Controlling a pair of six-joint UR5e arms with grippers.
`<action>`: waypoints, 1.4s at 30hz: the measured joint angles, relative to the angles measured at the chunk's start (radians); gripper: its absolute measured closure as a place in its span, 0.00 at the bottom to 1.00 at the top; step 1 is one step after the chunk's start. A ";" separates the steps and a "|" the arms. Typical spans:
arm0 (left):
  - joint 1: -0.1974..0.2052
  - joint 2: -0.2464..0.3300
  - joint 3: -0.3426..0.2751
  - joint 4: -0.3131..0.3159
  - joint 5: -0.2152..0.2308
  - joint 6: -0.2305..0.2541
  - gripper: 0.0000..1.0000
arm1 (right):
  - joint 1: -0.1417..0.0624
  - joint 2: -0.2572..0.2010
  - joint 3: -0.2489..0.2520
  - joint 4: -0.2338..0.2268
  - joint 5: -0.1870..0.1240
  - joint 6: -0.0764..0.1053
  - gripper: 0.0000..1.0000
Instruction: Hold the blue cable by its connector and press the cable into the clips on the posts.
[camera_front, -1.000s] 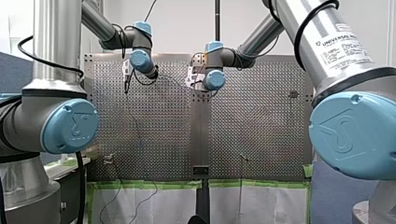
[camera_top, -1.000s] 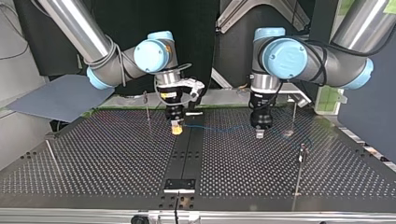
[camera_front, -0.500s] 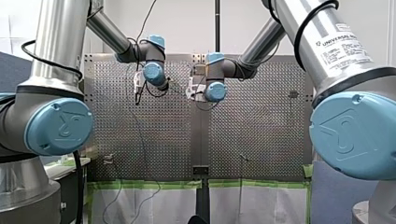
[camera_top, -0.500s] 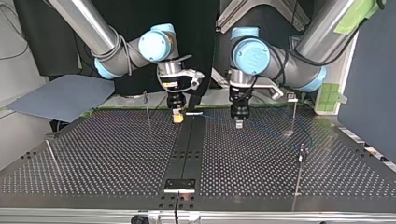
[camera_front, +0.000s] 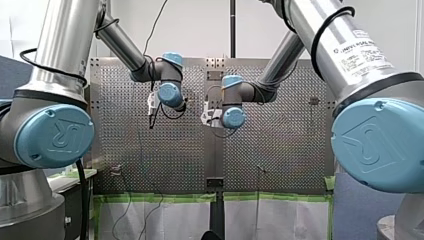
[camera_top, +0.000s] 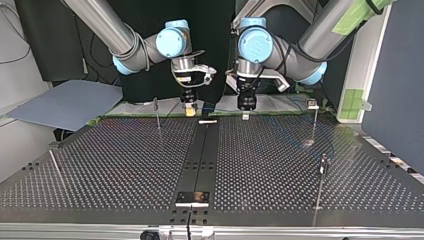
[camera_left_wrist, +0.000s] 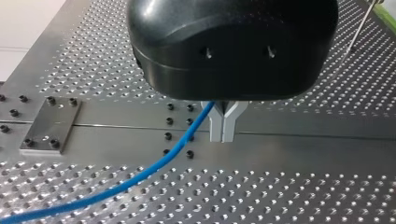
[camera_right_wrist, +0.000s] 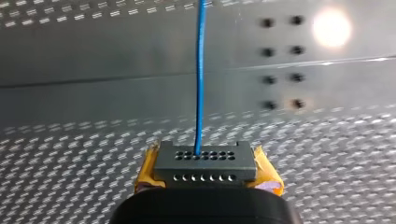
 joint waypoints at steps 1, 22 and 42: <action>0.000 0.000 -0.009 0.009 0.001 -0.001 1.00 | 0.000 0.006 0.008 -0.008 0.002 0.000 1.00; -0.022 -0.142 -0.061 0.171 0.027 -0.011 1.00 | -0.023 0.088 0.195 -0.195 0.044 0.012 1.00; -0.022 -0.320 -0.135 0.323 0.068 -0.027 1.00 | -0.063 0.239 0.293 -0.361 0.080 0.088 1.00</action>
